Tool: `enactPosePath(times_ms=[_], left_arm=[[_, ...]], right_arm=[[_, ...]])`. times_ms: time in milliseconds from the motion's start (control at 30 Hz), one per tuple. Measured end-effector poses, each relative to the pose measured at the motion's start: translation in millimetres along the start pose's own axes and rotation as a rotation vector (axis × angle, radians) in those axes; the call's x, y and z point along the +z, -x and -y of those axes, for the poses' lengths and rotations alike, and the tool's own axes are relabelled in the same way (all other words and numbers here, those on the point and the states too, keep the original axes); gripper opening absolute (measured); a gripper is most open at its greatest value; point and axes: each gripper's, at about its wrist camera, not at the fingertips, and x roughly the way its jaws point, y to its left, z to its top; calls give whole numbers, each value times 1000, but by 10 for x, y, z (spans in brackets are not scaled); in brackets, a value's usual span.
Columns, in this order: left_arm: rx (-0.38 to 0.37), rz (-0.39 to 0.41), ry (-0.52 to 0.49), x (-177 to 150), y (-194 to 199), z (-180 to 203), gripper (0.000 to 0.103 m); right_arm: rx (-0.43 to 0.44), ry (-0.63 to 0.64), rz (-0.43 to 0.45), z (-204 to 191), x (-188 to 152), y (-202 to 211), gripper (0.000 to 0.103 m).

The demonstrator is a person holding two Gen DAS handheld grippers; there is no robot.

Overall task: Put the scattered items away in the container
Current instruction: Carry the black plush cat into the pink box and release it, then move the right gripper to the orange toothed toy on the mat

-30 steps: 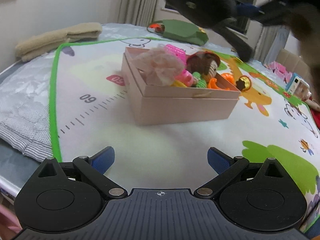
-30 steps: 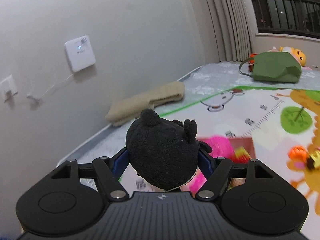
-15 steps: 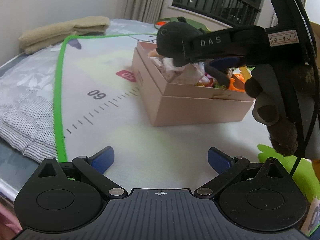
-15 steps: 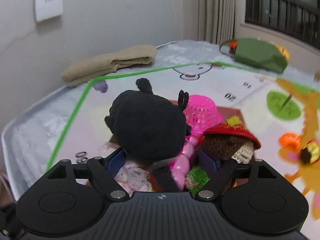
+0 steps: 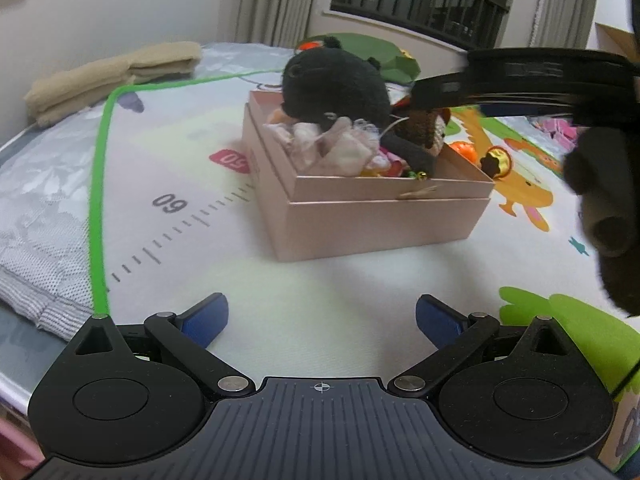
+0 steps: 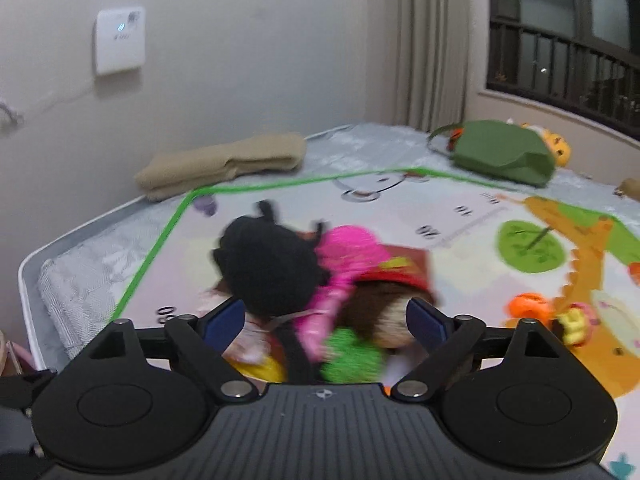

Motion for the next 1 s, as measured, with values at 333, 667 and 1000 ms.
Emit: enactPosePath(times_ms=[333,667,1000], left_arm=[[-79,84,-22,186,-48,250,102],[-173,142,-59,282,-164,324,102],[-183,121,-66,222,-226,314,102]], right_arm=[[-209,-121,-60,1084,-175,-125,71],[-347,-175,-169,1697,-43,-1483,53],[-359,-173,-193,1727,-121,-1384,54]])
